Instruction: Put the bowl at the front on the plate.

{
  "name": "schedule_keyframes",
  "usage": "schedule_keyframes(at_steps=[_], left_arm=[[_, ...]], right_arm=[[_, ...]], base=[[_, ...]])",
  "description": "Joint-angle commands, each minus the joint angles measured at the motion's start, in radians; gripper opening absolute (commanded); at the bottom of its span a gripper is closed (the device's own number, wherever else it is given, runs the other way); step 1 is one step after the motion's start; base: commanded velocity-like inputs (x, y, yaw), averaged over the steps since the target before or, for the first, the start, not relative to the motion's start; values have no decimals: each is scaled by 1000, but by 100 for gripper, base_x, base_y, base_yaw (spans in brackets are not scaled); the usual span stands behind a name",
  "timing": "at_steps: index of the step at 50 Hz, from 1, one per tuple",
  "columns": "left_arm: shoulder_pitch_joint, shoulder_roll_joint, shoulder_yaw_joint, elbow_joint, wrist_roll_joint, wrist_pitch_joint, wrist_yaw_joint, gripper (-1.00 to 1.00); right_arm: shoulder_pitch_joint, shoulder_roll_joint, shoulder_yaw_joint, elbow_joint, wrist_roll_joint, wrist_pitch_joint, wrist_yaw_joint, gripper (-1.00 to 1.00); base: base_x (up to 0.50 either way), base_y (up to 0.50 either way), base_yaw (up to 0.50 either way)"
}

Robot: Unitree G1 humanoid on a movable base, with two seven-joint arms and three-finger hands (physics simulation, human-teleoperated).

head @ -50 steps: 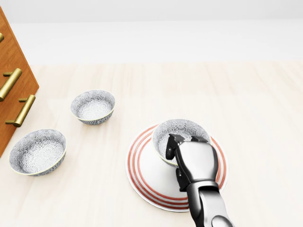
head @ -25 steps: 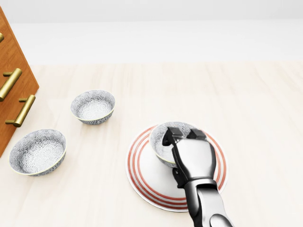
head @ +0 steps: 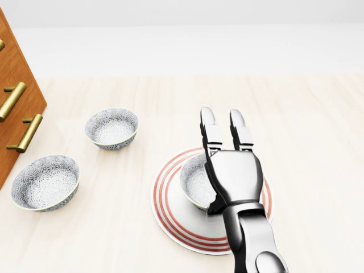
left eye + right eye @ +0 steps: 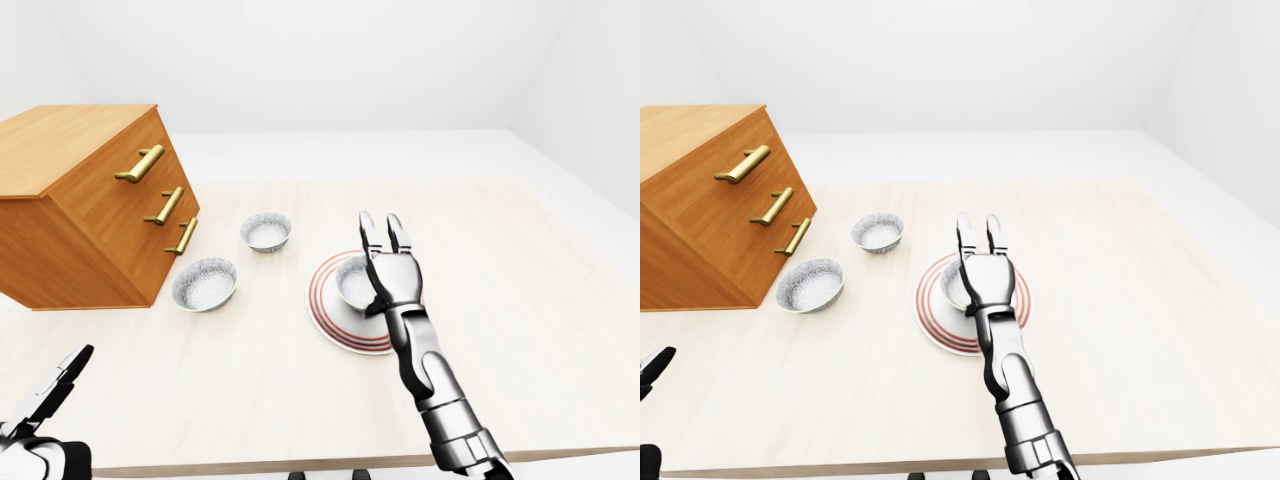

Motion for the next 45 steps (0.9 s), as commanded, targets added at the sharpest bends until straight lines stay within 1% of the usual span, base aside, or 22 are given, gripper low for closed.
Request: schedule_keyframes(at_steps=[1,5,14,17,20,22,26,27,32,37,45], left_arm=[[-2,3,-12,24,3,0,5,100],[-3,4,-16,35,4,0,7,100],[3,5,-15,26,2,0,5,100],[2,4,-13,30,7,0,2,100],[-8,7,-23,61,17,0,5,100],[-27,18,-44,118,30,0,19,100],[-46,44,-61,163,23,0,32,100],[-49,46,-66,175,26,0,32,100],[-38,47,-82,187,30,0,32,100],[-41,52,-88,201,27,0,32,100],[-44,58,-90,207,13,0,32,100]], right_arm=[[-16,11,-2,-202,-97,0,158,100],[-35,24,4,-294,-157,0,240,100],[-27,60,11,-466,-247,0,343,100],[-37,76,21,-546,-295,0,404,100],[-58,94,25,-615,-341,0,465,100],[-84,105,27,-656,-373,0,506,100],[-149,115,10,-735,-435,0,604,100],[-181,108,-6,-769,-452,0,652,100],[-284,101,-45,-848,-498,0,797,100],[-384,87,-72,-873,-508,0,868,100],[-452,83,-77,-859,-520,0,880,100]], base=[[0,0,0],[0,0,0],[0,0,0],[0,0,0],[0,0,0],[0,0,0],[0,0,0],[0,0,0],[0,0,0],[0,0,0],[0,0,0]])
